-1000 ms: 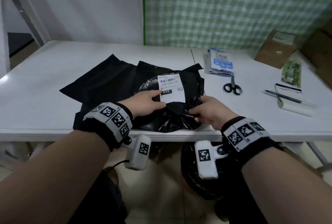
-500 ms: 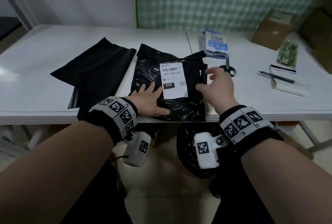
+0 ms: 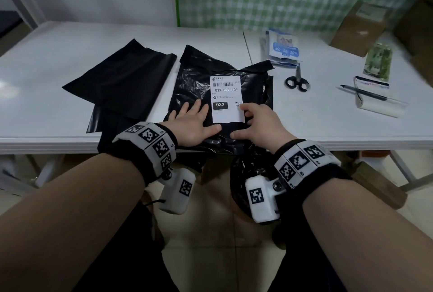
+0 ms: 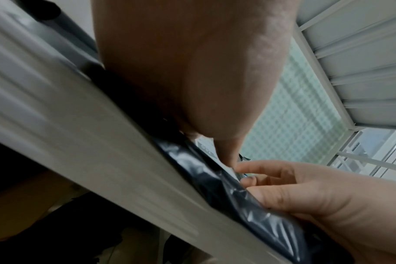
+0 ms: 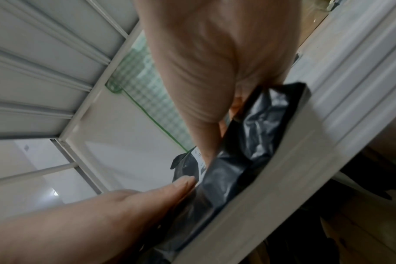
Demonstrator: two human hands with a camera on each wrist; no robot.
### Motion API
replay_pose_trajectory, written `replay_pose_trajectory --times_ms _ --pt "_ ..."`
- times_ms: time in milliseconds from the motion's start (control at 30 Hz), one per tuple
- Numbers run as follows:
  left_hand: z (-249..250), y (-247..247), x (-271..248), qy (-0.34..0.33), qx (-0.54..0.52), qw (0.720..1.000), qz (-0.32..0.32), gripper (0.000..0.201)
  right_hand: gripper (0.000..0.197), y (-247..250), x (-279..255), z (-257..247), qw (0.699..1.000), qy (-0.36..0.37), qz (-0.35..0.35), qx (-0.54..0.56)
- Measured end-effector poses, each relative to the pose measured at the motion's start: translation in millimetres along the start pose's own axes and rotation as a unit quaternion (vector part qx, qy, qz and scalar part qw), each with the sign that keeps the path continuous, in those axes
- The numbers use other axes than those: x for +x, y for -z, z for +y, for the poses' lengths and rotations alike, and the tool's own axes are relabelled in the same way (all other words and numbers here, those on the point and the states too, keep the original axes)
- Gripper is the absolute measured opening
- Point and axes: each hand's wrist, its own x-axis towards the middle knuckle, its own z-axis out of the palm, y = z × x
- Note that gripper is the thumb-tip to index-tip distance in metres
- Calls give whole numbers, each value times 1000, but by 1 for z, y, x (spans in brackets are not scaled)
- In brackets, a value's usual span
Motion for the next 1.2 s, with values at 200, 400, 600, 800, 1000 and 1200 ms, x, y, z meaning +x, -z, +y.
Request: replay_pose_trajectory --times_ms 200,400,600,800,1000,1200 --pt "-2 -5 -2 -5 15 1000 6 82 68 -3 -3 6 1000 12 9 -27" --pt "-4 -3 -5 -13 35 999 -11 82 48 -6 -10 7 999 34 16 -22" --pt "-8 -2 -9 -27 54 998 -22 83 27 -5 -20 1 999 40 30 -6" --pt "-9 0 -11 -38 60 997 -20 74 23 -10 -19 -18 995 24 44 -87" --pt "-14 9 -12 -53 73 995 -37 65 31 -26 -17 -30 996 54 39 -56" --pt "-11 10 -12 -65 67 996 2 69 27 -35 -14 -34 994 62 55 -69"
